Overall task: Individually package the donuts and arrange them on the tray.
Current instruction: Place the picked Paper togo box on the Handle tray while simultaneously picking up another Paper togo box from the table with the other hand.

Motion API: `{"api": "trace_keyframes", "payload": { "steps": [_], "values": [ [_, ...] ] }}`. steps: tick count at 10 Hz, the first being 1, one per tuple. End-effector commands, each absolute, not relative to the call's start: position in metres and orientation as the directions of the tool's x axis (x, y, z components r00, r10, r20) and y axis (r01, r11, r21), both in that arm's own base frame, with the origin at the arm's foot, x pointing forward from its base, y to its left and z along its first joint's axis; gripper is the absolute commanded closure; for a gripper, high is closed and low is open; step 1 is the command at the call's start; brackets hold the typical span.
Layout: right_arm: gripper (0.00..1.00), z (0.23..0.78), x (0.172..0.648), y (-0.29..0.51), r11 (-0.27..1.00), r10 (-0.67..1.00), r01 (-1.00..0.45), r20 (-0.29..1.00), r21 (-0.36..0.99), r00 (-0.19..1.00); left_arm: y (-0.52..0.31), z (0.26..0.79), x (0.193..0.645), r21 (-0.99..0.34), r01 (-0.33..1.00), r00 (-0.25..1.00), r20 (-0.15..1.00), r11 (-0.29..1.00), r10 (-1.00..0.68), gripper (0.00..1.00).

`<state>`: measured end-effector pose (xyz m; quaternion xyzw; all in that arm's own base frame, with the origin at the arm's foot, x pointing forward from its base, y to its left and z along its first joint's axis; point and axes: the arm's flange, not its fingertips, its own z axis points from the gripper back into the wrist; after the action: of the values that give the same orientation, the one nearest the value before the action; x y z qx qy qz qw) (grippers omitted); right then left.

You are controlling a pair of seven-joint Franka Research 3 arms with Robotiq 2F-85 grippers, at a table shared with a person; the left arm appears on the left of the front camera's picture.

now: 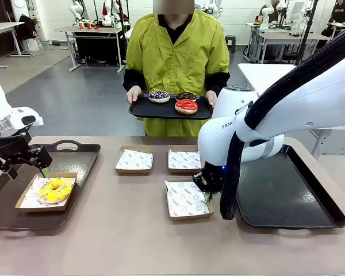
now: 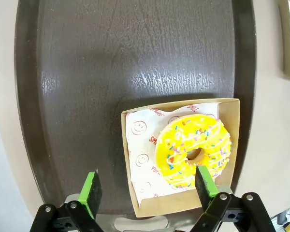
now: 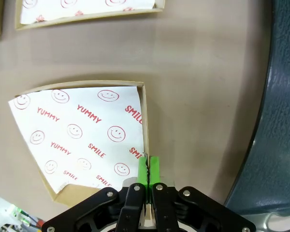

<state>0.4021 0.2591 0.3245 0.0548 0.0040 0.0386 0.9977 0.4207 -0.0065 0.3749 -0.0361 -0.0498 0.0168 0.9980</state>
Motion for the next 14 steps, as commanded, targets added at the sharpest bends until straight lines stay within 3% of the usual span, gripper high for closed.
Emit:
{"api": "trace_keyframes", "payload": {
  "steps": [1,3,6,9,14],
  "values": [
    [1.0,0.362,0.391,0.261,0.988,0.101,-0.098,-0.019,0.12,0.995,0.002,0.397,0.408,-0.196,0.002,0.993,0.115,0.981,0.021,0.0],
    [1.0,0.432,0.393,0.247,0.988,0.12,-0.12,0.004,0.098,0.993,0.021,0.444,0.389,-0.418,0.031,0.985,0.168,0.908,0.043,0.0],
    [1.0,0.51,0.422,0.232,0.994,0.086,-0.088,0.043,0.062,0.995,0.063,0.486,0.359,-0.649,0.049,0.967,0.22,0.759,0.126,0.0],
    [1.0,0.542,0.475,0.23,0.997,0.06,-0.061,0.018,0.052,0.998,0.109,0.498,0.335,-0.8,0.063,0.952,0.227,0.596,0.204,0.0],
    [1.0,0.527,0.555,0.236,0.997,0.043,-0.043,0.009,0.062,0.999,0.175,0.475,0.31,-0.915,-0.121,0.966,-0.019,0.385,0.259,0.0]
  ]
}}
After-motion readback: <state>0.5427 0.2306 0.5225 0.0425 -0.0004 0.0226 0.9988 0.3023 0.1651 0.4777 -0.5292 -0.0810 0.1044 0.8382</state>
